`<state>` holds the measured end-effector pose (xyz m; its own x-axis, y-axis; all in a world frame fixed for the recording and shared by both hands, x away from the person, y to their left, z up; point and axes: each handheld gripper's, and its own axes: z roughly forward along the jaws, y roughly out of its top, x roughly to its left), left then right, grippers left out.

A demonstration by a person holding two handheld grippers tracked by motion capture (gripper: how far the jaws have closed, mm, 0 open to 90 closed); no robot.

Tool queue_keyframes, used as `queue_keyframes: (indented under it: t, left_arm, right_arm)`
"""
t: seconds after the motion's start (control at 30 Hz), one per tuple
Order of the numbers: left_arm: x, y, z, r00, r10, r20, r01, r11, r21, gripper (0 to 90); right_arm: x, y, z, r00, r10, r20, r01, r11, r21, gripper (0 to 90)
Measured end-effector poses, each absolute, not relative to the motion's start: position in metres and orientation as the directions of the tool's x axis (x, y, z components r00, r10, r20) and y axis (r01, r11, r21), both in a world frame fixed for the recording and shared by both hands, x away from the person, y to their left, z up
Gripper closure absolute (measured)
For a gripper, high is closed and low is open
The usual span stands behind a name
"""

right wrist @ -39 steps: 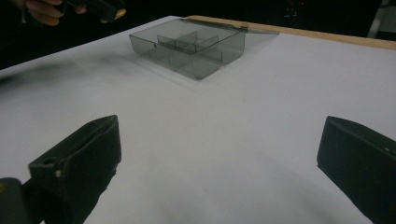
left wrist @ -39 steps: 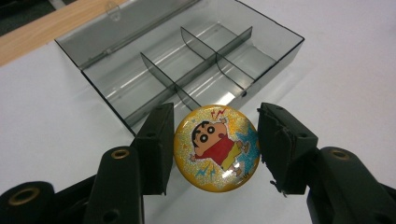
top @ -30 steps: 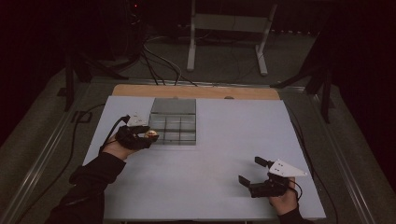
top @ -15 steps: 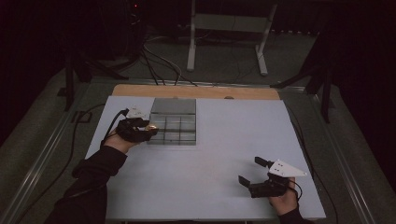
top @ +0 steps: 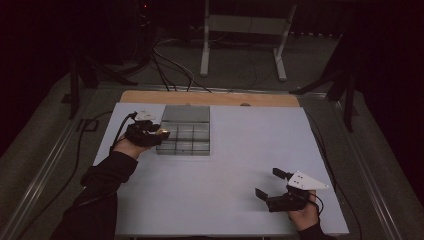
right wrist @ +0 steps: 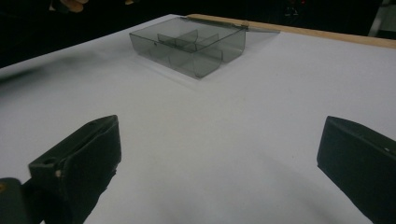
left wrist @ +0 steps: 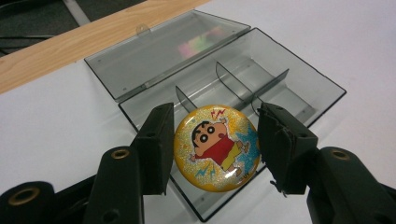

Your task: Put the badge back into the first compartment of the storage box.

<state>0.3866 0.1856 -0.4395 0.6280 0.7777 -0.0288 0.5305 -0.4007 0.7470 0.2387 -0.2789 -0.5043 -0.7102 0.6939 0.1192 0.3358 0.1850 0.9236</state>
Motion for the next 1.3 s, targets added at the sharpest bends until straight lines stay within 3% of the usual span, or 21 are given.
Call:
queue_keyframes:
  t: [1.3]
  left_arm:
    - [0.427,0.173,-0.468,0.585,0.808,-0.065,0.577,-0.359,0.734,48.6]
  right_arm:
    - [0.239,-0.279,-0.505,-0.713,0.69,0.125,0.343,0.187,0.92,0.0]
